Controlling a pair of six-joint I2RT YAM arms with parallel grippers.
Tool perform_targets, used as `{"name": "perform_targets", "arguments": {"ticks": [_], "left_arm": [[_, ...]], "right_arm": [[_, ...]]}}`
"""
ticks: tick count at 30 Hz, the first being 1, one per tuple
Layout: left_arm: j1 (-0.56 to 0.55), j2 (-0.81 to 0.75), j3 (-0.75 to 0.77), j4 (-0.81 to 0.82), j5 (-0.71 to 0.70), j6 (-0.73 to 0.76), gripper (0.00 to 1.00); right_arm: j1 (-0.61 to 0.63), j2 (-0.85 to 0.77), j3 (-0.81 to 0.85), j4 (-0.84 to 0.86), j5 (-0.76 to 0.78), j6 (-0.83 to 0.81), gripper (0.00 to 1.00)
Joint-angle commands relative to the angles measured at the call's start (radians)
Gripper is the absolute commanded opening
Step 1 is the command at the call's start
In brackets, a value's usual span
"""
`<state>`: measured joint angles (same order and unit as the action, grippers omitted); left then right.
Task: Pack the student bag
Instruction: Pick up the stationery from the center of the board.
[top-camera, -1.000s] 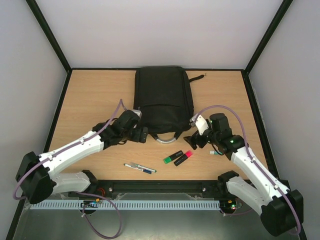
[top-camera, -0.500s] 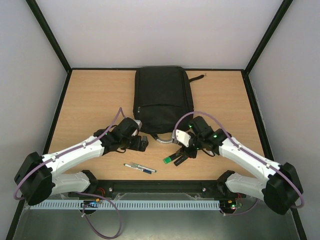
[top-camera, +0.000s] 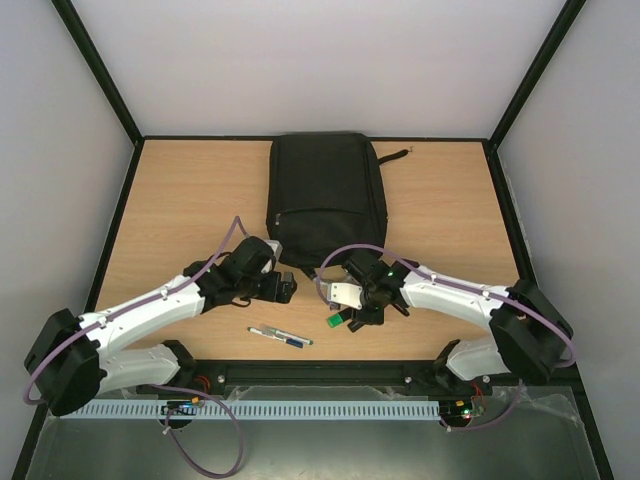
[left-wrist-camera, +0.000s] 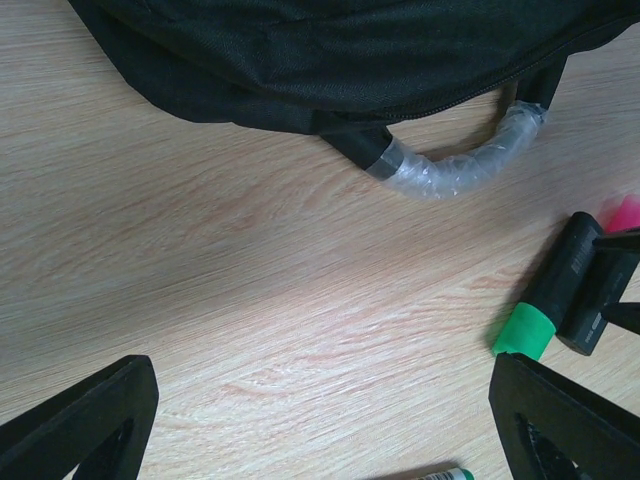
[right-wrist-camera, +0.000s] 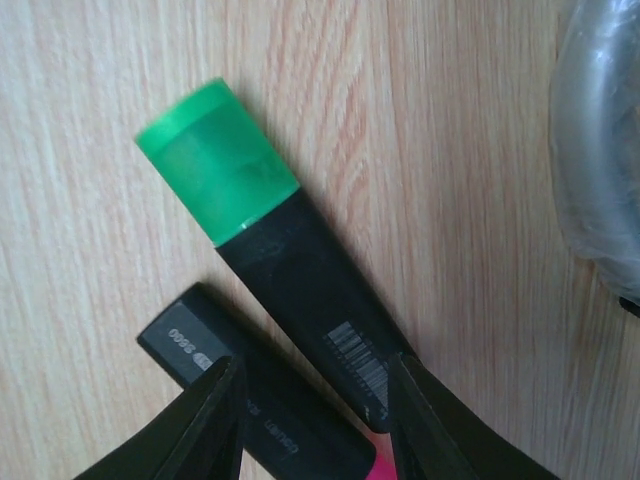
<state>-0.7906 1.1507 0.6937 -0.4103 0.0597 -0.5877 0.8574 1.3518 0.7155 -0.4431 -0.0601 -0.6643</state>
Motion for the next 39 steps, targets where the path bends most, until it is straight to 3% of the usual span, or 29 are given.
{"name": "perform_targets", "arguments": {"ticks": [1,29,34,39], "left_arm": [[0.005,-0.025,-0.013,-0.012,-0.003,0.0,0.94],[0.005,-0.01,-0.023,0.004,-0.009,0.002,0.94],[0.007,-0.009,-0.02,0.005,-0.016,0.01,0.94],[0.024,-0.006,0.008,-0.008,-0.048,0.039,0.95]], "right_arm": [[0.009,0.027,0.03,-0.005,0.054,-0.014,0.39],[0.01,0.179,0.063,0.02,0.034,0.026,0.44],[0.01,0.216,0.083,0.019,0.051,0.061,0.27],[-0.009,0.185,0.106,-0.003,0.031,0.072,0.19]]}}
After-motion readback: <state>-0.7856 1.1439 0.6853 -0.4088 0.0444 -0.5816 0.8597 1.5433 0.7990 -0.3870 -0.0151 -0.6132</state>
